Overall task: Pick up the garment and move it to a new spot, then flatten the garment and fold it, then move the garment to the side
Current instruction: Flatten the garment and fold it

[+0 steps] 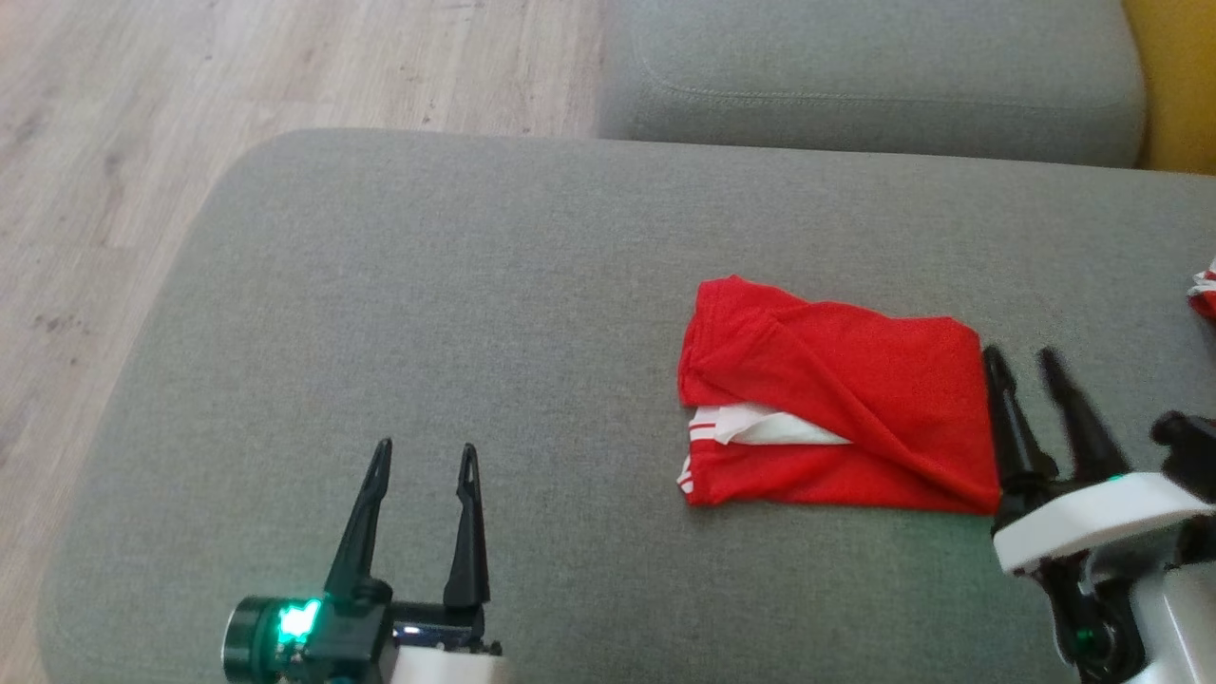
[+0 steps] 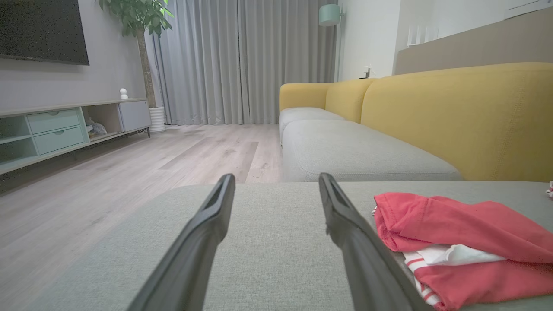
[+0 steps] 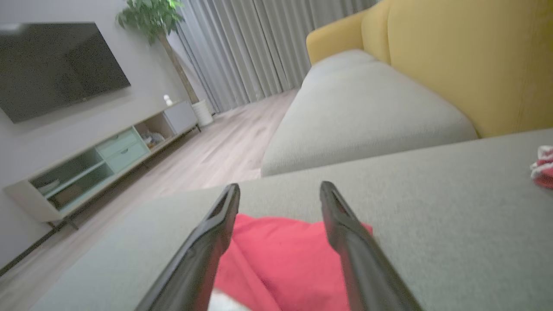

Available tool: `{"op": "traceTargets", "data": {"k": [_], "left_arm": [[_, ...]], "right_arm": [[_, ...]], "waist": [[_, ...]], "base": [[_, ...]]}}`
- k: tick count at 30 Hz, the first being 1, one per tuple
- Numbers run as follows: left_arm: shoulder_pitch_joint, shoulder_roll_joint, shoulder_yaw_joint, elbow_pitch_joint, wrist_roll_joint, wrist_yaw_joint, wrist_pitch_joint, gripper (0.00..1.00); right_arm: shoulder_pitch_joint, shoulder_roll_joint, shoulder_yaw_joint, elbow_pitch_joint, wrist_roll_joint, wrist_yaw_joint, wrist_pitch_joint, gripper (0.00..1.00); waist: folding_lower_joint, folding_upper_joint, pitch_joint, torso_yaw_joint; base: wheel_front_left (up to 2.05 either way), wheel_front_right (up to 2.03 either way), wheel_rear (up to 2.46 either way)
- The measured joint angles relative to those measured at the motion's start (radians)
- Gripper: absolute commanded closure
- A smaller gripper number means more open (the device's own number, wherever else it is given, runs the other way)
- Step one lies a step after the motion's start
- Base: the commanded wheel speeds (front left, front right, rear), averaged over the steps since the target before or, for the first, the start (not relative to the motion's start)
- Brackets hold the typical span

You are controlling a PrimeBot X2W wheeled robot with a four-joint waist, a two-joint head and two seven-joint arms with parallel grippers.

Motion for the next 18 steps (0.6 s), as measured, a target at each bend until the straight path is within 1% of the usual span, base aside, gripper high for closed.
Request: {"op": "traceTargets", "data": {"k": [1, 3, 4, 8, 11, 12, 13, 15, 18], "left_arm": [[0.005, 0.0, -0.001, 0.0, 0.0, 0.0, 0.0, 0.0], [0.008, 0.0, -0.003, -0.002, -0.007, -0.001, 0.0, 0.0], [0.008, 0.0, -0.007, -0.006, -0.015, 0.0, 0.0, 0.0], [0.005, 0.0, -0.03, -0.005, -0.031, -0.001, 0.0, 0.0], [-0.011, 0.0, -0.062, -0.004, -0.036, -0.002, 0.0, 0.0], [-0.011, 0.0, -0.062, -0.004, -0.036, -0.002, 0.0, 0.0], [-0.02, 0.0, -0.07, -0.003, -0.038, -0.001, 0.0, 0.0], [-0.037, 0.0, -0.079, -0.002, -0.054, 0.0, 0.0, 0.0], [-0.051, 0.0, -0.092, -0.001, -0.069, 0.002, 0.0, 0.0]], "right_arm": [[0.004, -0.017, 0.023, 0.007, 0.019, 0.0, 0.021, 1.0], [0.004, -0.052, 0.061, 0.027, 0.086, 0.0, 0.076, 1.0], [-0.013, -0.09, 0.107, 0.059, 0.18, 0.0, 0.145, 1.0], [-0.117, -0.168, 0.199, 0.123, 0.347, 0.0, 0.299, 1.0], [-0.213, -0.249, 0.256, 0.191, 0.373, 0.0, 0.365, 1.0], [-0.213, -0.249, 0.256, 0.191, 0.373, 0.0, 0.365, 1.0], [-0.24, -0.276, 0.272, 0.218, 0.378, 0.0, 0.377, 1.0], [-0.279, -0.305, 0.297, 0.268, 0.398, 0.0, 0.402, 1.0], [-0.316, -0.319, 0.359, 0.311, 0.447, 0.0, 0.443, 1.0]], "waist": [[0.0, 0.0, -0.004, -0.002], [0.0, 0.0, -0.006, 0.003], [0.0, 0.0, -0.001, 0.015], [0.0002, 0.0, 0.021, 0.049], [0.0002, 0.0, 0.043, 0.085], [0.0002, 0.0, 0.043, 0.085], [0.0003, 0.0, 0.052, 0.099], [0.0003, 0.0, 0.07, 0.123], [0.0004, 0.0, 0.103, 0.15]], "base": [[0.0, 0.0, 0.0], [0.0, 0.0, 0.0], [0.0, 0.0, 0.0], [0.0, 0.0, 0.0], [0.0, 0.0, 0.0], [0.0, 0.0, 0.0], [0.0, 0.0, 0.0], [0.0, 0.0, 0.0], [0.0, 0.0, 0.0]]}}
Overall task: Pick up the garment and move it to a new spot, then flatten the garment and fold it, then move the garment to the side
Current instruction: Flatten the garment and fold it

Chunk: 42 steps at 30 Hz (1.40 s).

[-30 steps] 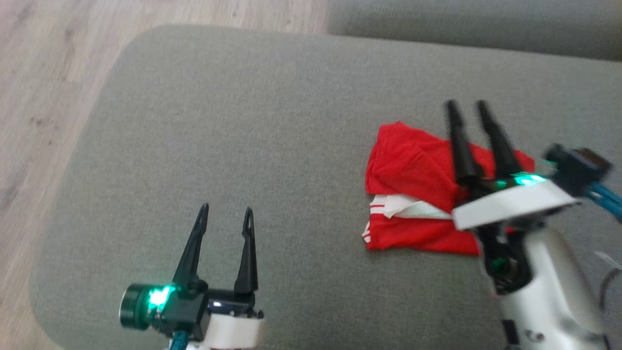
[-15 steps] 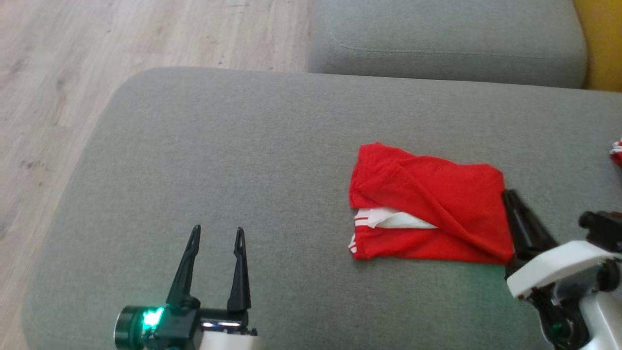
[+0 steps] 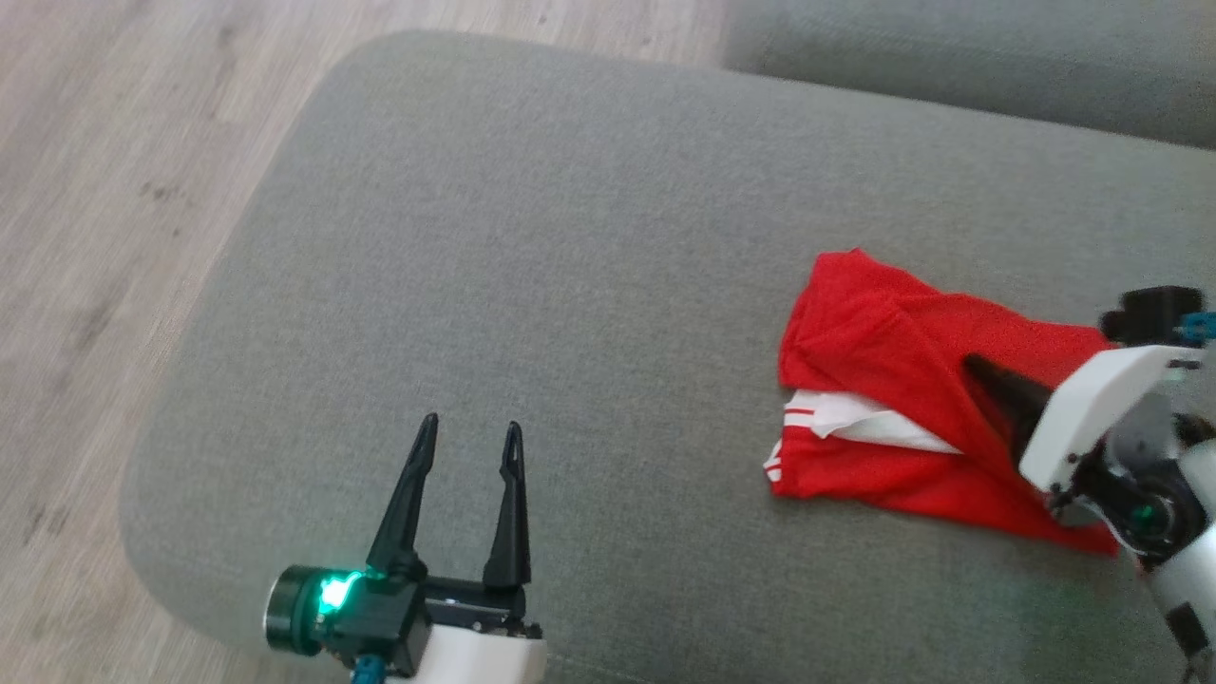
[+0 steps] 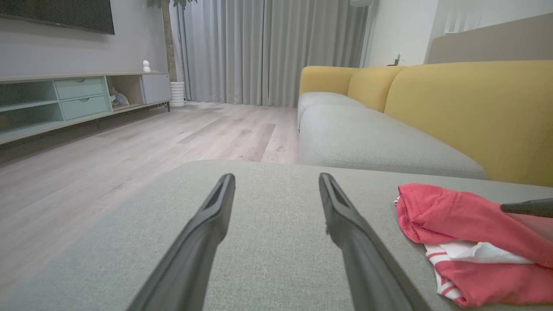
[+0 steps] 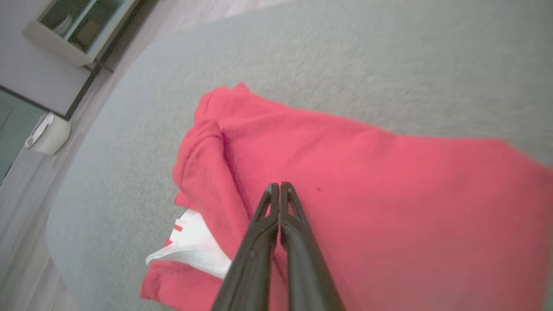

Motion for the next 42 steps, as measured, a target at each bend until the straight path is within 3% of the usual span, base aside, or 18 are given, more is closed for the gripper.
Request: {"op": "traceTargets", "data": {"k": [7, 11, 13, 16, 17, 18, 19, 25, 28, 32, 37, 42], "left_arm": [[-0.016, 0.0, -0.008, 0.016, -0.01, 0.016, 0.0, 0.0], [-0.028, -0.001, -0.003, 0.018, -0.009, 0.02, 0.0, 0.0], [-0.027, -0.001, 0.001, 0.024, -0.008, 0.02, 0.0, 0.0], [-0.019, -0.001, 0.02, 0.026, -0.007, 0.019, 0.0, 0.0], [-0.014, -0.001, 0.026, 0.028, -0.007, 0.018, 0.0, 0.0], [-0.007, -0.001, 0.029, 0.029, -0.007, 0.018, 0.0, 0.0], [0.001, -0.001, 0.032, 0.03, -0.007, 0.018, 0.0, 0.0], [0.06, -0.001, 0.083, 0.056, 0.002, 0.005, 0.0, 0.0], [0.079, 0.0, 0.118, 0.063, 0.002, -0.003, 0.0, 0.0], [0.103, 0.001, 0.161, 0.074, 0.005, -0.013, 0.0, 0.0], [0.137, 0.001, 0.187, 0.104, 0.009, -0.048, 0.0, 0.0], [0.148, 0.0, 0.19, 0.128, 0.01, -0.074, 0.0, 0.0]], "right_arm": [[-0.04, -0.018, 0.152, 0.0, 0.123, 0.0, 0.078, 1.0], [-0.014, -0.027, 0.222, -0.121, 0.297, 0.0, 0.168, 1.0], [0.013, -0.05, 0.234, -0.187, 0.343, 0.0, 0.165, 1.0], [0.053, -0.099, 0.223, -0.232, 0.344, 0.0, 0.067, 1.0], [0.067, -0.109, 0.215, -0.239, 0.341, 0.0, 0.025, 0.78], [0.082, -0.114, 0.206, -0.241, 0.328, 0.0, -0.03, 0.15], [0.098, -0.114, 0.199, -0.241, 0.307, 0.0, -0.092, 0.0], [0.21, -0.097, 0.152, -0.149, 0.085, 0.0, -0.482, 0.0], [0.238, -0.04, 0.128, -0.05, -0.087, 0.0, -0.624, 0.0], [0.274, 0.103, -0.024, 0.036, -0.335, 0.0, -0.661, 0.0], [0.388, 0.299, -0.31, -0.122, -0.653, 0.0, -0.664, 0.0], [0.544, 0.416, -0.411, -0.22, -0.804, 0.0, -0.665, 0.0]], "waist": [[0.0001, 0.0, 0.038, 0.023], [-0.0001, 0.0, 0.02, 0.007], [-0.0001, 0.0, 0.006, -0.005], [-0.0002, 0.0, -0.022, -0.023], [-0.0002, 0.0, -0.033, -0.029], [-0.0003, 0.0, -0.045, -0.036], [-0.0003, 0.0, -0.057, -0.042], [-0.0004, 0.0, -0.128, -0.085], [-0.0004, 0.0, -0.153, -0.116], [-0.0003, 0.0, -0.183, -0.16], [-0.0004, 0.0, -0.222, -0.2], [-0.0004, 0.0, -0.254, -0.216]], "base": [[0.0, 0.0, 0.0], [0.0, 0.0, 0.0], [0.0, 0.0, 0.0], [0.0, 0.0, 0.0], [0.0, 0.0, 0.0], [0.0, 0.0, 0.0], [0.0, 0.0, 0.0], [0.0, 0.0, 0.0], [0.0, 0.0, 0.0], [0.0, 0.0, 0.0], [0.0, 0.0, 0.0], [0.0, 0.0, 0.0]]}}
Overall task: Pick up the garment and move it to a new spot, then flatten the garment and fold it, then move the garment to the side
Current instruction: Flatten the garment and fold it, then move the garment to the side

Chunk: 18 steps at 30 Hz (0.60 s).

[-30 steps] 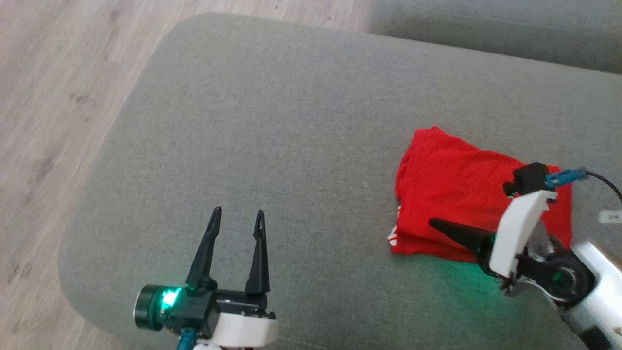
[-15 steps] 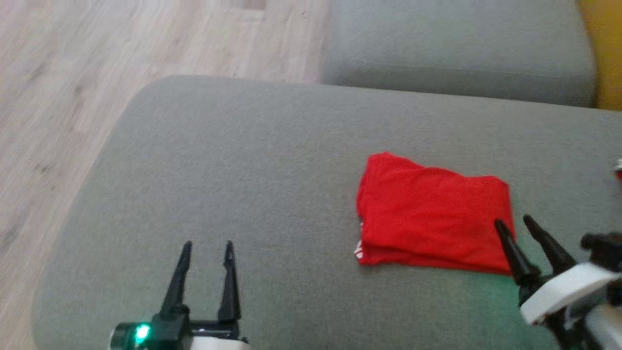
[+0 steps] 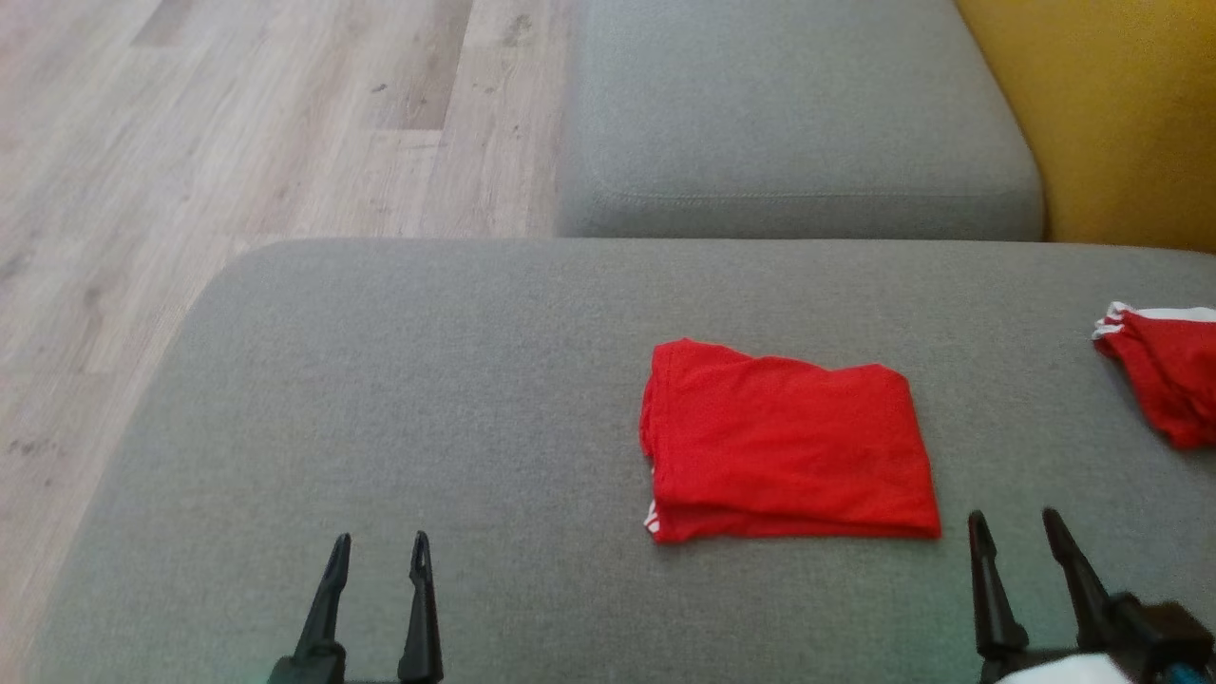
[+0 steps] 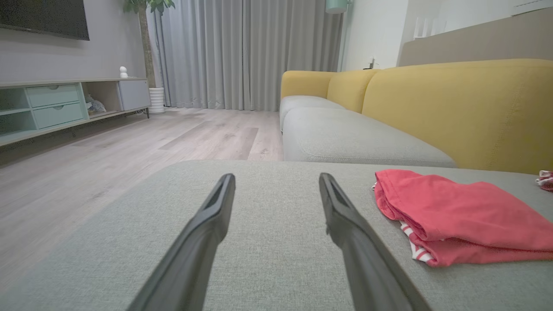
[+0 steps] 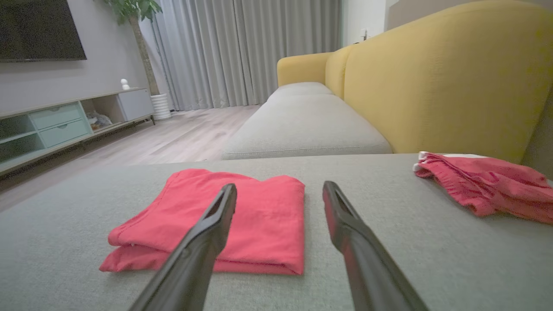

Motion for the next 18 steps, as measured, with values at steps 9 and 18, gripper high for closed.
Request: {"op": "traceTargets", "data": {"k": [9, 18], "left_arm": [[0.001, 0.0, 0.002, 0.034, 0.043, -0.026, 0.0, 0.0], [0.003, 0.0, 0.003, 0.037, 0.044, -0.026, 0.0, 0.0]], "right_arm": [[0.053, 0.037, 0.017, -0.035, -0.051, 0.0, 0.0, 0.0], [0.064, 0.042, 0.039, -0.034, -0.031, 0.0, 0.0, 0.0]], "waist": [[0.0001, 0.0, -0.024, -0.011], [0.0002, 0.0, -0.033, -0.02]], "base": [[0.0, 0.0, 0.0], [0.0, 0.0, 0.0]]}}
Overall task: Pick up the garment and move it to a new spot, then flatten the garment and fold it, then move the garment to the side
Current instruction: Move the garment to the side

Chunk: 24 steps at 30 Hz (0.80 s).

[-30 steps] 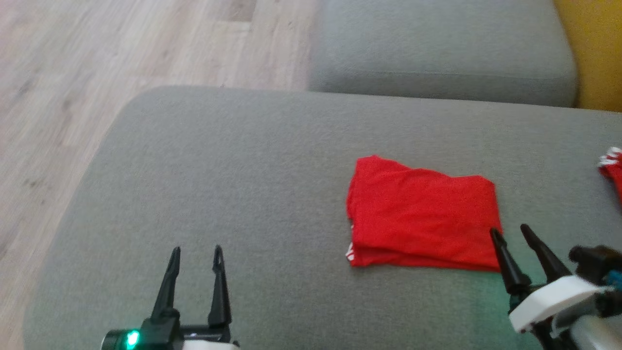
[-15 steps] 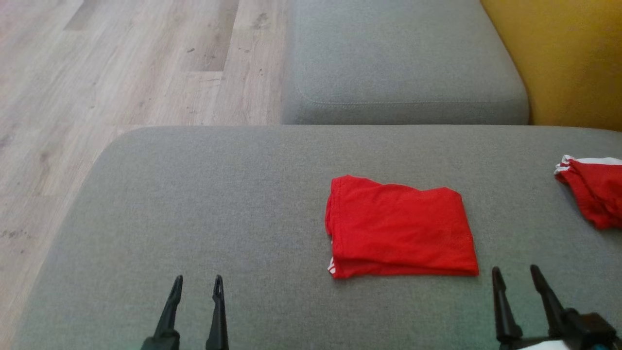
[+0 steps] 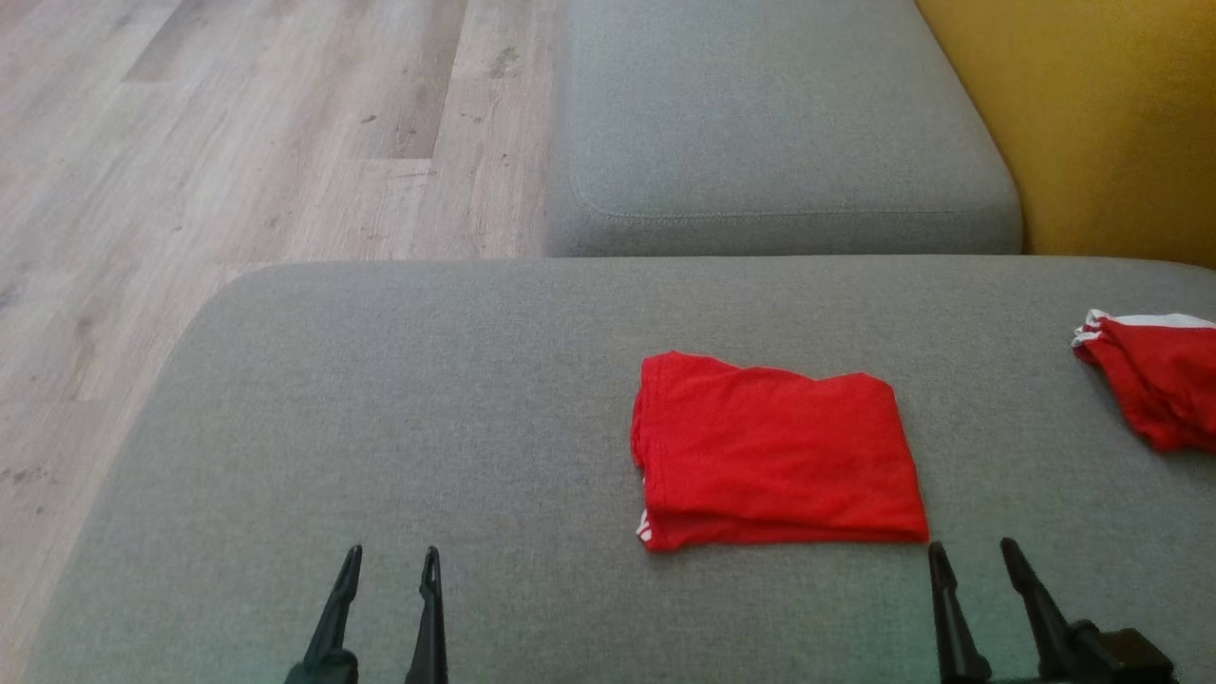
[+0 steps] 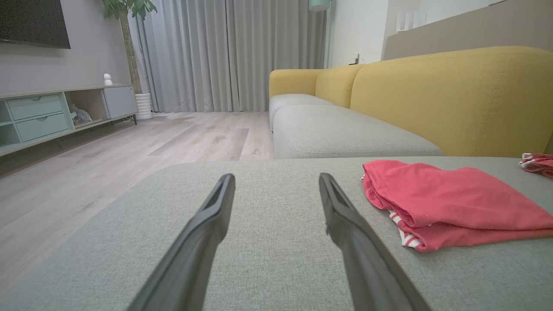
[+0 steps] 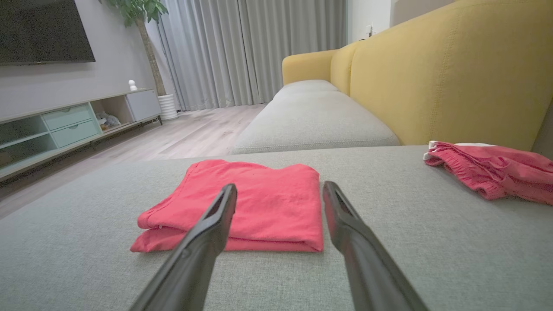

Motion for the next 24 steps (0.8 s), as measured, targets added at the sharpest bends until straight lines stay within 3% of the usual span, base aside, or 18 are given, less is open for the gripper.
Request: {"op": "traceTargets", "data": {"k": [9, 14, 16, 18, 24], "left_arm": [[0.013, 0.0, 0.0, 0.005, 0.016, 0.002, 0.0, 0.0], [0.015, 0.0, -0.001, -0.003, 0.016, 0.003, 0.0, 0.0], [0.011, 0.0, -0.003, -0.01, 0.016, 0.009, 0.0, 0.0], [-0.014, 0.0, -0.014, -0.018, 0.016, 0.017, 0.0, 0.0], [-0.065, -0.001, -0.057, -0.021, -0.002, 0.021, 0.0, 0.0]], "right_arm": [[0.008, -0.004, 0.021, 0.021, 0.025, 0.0, 0.0, 0.0], [-0.03, -0.003, 0.027, 0.115, 0.128, 0.0, 0.0, 0.0], [-0.092, -0.012, 0.037, 0.171, 0.158, 0.0, 0.0, 0.0], [-0.279, -0.067, 0.056, 0.318, 0.228, 0.0, 0.013, 0.0], [-0.507, -0.124, 0.067, 0.518, 0.332, 0.0, 0.167, 0.0]], "waist": [[0.0, 0.0, 0.0, -0.003], [0.0, 0.0, 0.038, -0.007], [0.0, 0.0, 0.058, -0.007], [0.0002, 0.0, 0.107, 0.0], [0.0002, 0.0, 0.181, 0.024]], "base": [[0.0, 0.0, 0.0], [0.0, 0.0, 0.0], [0.0, 0.0, 0.0], [0.0, 0.0, 0.0], [0.0, 0.0, 0.0]]}}
